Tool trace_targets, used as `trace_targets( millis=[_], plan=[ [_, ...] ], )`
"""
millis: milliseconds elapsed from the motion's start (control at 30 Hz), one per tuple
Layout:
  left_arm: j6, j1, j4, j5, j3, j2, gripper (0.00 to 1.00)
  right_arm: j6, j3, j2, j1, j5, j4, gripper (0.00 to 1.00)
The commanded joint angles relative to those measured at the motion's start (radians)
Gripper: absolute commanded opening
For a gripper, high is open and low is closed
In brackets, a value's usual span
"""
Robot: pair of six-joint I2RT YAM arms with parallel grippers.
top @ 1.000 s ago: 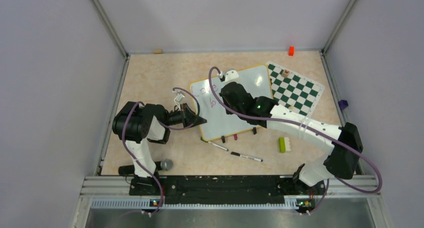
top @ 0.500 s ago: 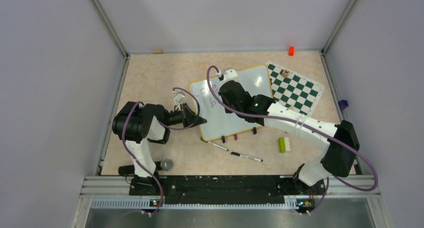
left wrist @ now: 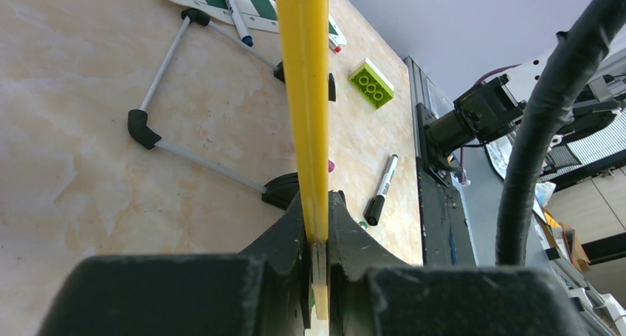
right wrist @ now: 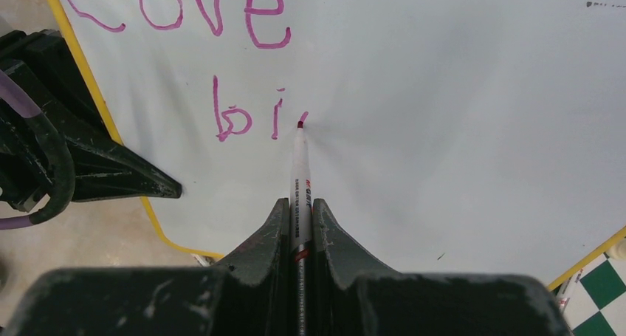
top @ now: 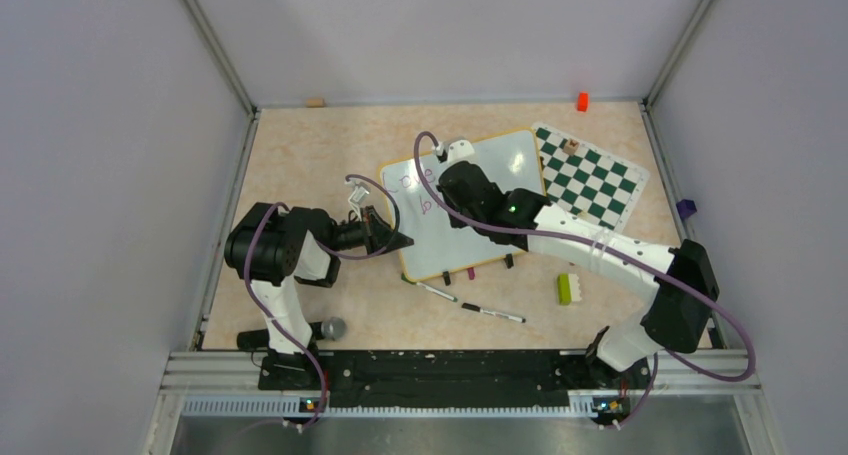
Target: Write a sentence on the whiteboard
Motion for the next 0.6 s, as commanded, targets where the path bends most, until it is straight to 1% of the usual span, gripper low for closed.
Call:
trace_targets(
  millis=[0,267,567],
  plan=[
    [0.079,-0.016,0.059,0.057,-0.005,-0.007,0.0,0.024,0.0,-0.018,-0.014,-0.027,-0.015,0.0],
    [0.079,-0.016,0.059,0.058,-0.006,-0.007,0.0,0.028,-0.005,-0.021,-0.014,-0.064,-0.023,0.0],
    [0.079,-0.016,0.059,0.058,-0.006,-0.006,0.0,0.026,0.007,-0.012,-0.015,-0.035,-0.024,0.0]
  ],
)
